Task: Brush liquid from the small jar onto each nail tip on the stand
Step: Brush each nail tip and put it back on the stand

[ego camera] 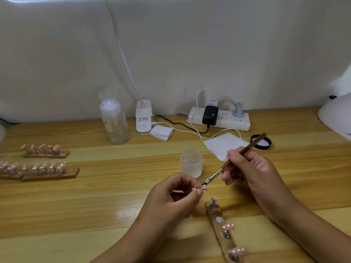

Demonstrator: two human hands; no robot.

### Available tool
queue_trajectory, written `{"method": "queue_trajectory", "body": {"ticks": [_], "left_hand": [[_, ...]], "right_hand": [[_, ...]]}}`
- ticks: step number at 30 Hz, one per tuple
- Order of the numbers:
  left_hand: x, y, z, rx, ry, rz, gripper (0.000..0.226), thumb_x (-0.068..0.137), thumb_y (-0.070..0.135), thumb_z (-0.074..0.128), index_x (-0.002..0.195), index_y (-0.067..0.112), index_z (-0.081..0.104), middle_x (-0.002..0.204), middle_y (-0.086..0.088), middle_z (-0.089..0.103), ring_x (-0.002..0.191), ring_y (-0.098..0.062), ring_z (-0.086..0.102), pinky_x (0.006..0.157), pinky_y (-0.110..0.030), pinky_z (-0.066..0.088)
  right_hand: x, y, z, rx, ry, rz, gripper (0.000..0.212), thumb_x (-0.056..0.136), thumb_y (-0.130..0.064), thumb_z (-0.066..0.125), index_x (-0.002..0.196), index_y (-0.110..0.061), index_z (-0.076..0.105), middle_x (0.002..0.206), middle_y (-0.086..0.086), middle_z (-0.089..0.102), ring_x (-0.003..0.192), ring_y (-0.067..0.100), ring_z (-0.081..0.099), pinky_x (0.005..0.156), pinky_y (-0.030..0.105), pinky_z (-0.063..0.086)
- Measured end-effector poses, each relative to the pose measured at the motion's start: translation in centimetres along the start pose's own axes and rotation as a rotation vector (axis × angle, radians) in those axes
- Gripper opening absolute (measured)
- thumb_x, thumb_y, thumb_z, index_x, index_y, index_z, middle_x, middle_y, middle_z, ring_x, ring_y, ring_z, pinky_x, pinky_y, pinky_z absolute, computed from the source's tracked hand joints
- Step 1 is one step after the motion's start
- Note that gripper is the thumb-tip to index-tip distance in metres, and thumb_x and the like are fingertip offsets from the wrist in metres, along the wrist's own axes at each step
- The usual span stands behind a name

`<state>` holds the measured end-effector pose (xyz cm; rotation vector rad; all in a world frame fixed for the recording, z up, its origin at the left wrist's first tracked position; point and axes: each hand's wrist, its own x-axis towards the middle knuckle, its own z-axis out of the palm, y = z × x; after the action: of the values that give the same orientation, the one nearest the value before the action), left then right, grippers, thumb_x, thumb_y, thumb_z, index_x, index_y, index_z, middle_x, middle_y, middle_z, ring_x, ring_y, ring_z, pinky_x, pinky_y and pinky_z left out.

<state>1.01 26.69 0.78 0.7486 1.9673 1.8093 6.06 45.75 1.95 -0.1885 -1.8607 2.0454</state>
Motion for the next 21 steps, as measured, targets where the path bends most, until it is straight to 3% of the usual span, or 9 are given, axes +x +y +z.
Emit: {"method": "queue_trajectory", "body": {"ticks": [4,9,17,21], "left_hand": [[0.04,-0.08,-0.01,0.024,0.013,0.025,0.006,0.082,0.017,0.069,0.081,0.022,0.07,0.088,-0.004,0.071,0.075,-0.003,0.061,0.069,-0.013,0.048],[-0.02,-0.1,-0.12,0.02,0.003,0.01,0.006,0.084,0.018,0.068,0.081,0.022,0.07,0.077,0.012,0.068,0.071,0.001,0.059,0.064,-0.008,0.045],[0.13,-0.21,-0.1,0.02,0.009,0.004,0.008,0.084,0.021,0.069,0.081,0.027,0.071,0.08,0.014,0.071,0.075,0.002,0.061,0.065,-0.009,0.046],[0.05,-0.17,-0.13,0.014,0.005,0.01,0.006,0.083,0.021,0.068,0.081,0.027,0.071,0.079,0.016,0.07,0.075,0.004,0.061,0.064,-0.008,0.045]], "right_hand": [[0.04,-0.11,-0.33,0.042,0.053,-0.007,0.023,0.078,-0.034,0.061,0.079,-0.012,0.066,0.059,0.008,0.067,0.053,0.014,0.063,0.053,0.022,0.053],[-0.19,-0.37,-0.41,0.111,-0.069,-0.023,0.017,0.075,-0.037,0.064,0.071,-0.022,0.07,0.058,0.006,0.064,0.054,0.014,0.063,0.053,0.023,0.052],[0.01,0.03,-0.53,0.034,0.051,-0.038,0.019,0.079,-0.034,0.06,0.075,-0.017,0.068,0.059,0.007,0.067,0.055,0.014,0.063,0.054,0.021,0.053],[-0.02,-0.21,-0.5,0.11,-0.022,-0.048,0.017,0.078,-0.034,0.06,0.07,-0.021,0.069,0.057,0.005,0.064,0.054,0.012,0.062,0.053,0.022,0.052]]}}
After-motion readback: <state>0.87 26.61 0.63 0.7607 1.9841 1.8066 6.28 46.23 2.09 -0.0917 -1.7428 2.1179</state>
